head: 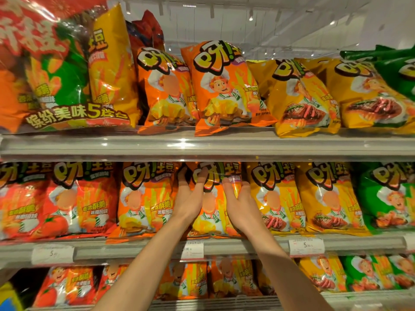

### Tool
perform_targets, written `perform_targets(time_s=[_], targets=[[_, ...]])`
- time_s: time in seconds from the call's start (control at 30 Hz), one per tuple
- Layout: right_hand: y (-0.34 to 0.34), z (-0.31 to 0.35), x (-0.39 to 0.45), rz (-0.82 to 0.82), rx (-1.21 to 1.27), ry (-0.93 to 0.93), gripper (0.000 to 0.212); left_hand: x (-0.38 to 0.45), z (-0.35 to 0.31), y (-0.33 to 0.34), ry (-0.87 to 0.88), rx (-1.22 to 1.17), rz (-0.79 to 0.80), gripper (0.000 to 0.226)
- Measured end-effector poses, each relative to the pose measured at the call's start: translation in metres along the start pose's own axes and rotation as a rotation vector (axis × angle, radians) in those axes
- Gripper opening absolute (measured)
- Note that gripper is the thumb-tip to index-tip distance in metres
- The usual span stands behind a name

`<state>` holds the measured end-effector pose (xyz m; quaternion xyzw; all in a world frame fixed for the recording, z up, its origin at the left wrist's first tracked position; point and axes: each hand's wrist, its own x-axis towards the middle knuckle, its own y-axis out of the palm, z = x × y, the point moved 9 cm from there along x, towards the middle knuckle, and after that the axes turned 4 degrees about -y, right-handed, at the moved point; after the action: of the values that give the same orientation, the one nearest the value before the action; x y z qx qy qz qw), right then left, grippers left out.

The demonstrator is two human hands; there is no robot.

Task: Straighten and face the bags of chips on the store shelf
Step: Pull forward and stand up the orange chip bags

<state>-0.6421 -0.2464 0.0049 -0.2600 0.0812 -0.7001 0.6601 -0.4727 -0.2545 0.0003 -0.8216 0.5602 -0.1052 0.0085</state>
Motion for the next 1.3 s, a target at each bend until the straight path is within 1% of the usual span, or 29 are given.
perform_targets(time_s=[0.13,0.23,0.3,0.37,0.5,0.6,0.67,0.8,0.9,1.0,1.07,1.13,1.3], targets=[[-0.006,0.005,-0.002,-0.053,-0.006,-0.086,0.082,-0.014,-0.005,-0.004,0.057,0.012,0.015,0.065],[-0.012,0.009,-0.011,-0.085,-0.050,-0.228,0.074,-0.026,-0.004,0.000,0.137,0.101,0.056,0.064],[-0.008,0.010,-0.017,-0.050,-0.130,-0.306,0.065,-0.027,0.002,0.004,0.159,0.140,0.075,0.067],[-0.003,0.010,-0.016,-0.019,-0.194,-0.340,0.062,-0.021,0.005,0.006,0.159,0.148,0.063,0.067],[0.001,0.018,-0.001,-0.047,-0.329,-0.402,0.067,-0.007,0.002,0.003,0.179,0.117,0.009,0.062],[0.005,0.012,-0.001,-0.058,-0.401,-0.440,0.074,-0.007,0.010,0.006,0.190,0.144,0.034,0.061],[0.005,0.007,-0.006,-0.062,-0.389,-0.453,0.075,-0.013,0.013,0.010,0.199,0.164,0.059,0.059],[0.006,0.000,-0.011,-0.060,-0.374,-0.441,0.075,-0.022,0.011,0.008,0.265,0.187,0.056,0.064],[0.004,0.001,-0.013,-0.072,-0.325,-0.420,0.068,-0.024,0.011,0.005,0.273,0.204,0.053,0.064],[0.002,0.013,-0.009,-0.097,-0.326,-0.453,0.058,-0.016,-0.001,0.003,0.295,0.241,-0.014,0.060],[0.009,0.015,-0.003,-0.050,-0.365,-0.464,0.057,-0.011,-0.004,0.007,0.272,0.252,-0.023,0.056],[0.013,0.013,-0.001,-0.016,-0.353,-0.456,0.055,-0.009,-0.001,0.011,0.256,0.245,-0.002,0.054],[0.011,0.015,0.000,-0.021,-0.354,-0.486,0.046,-0.006,-0.004,0.010,0.278,0.256,-0.009,0.055]])
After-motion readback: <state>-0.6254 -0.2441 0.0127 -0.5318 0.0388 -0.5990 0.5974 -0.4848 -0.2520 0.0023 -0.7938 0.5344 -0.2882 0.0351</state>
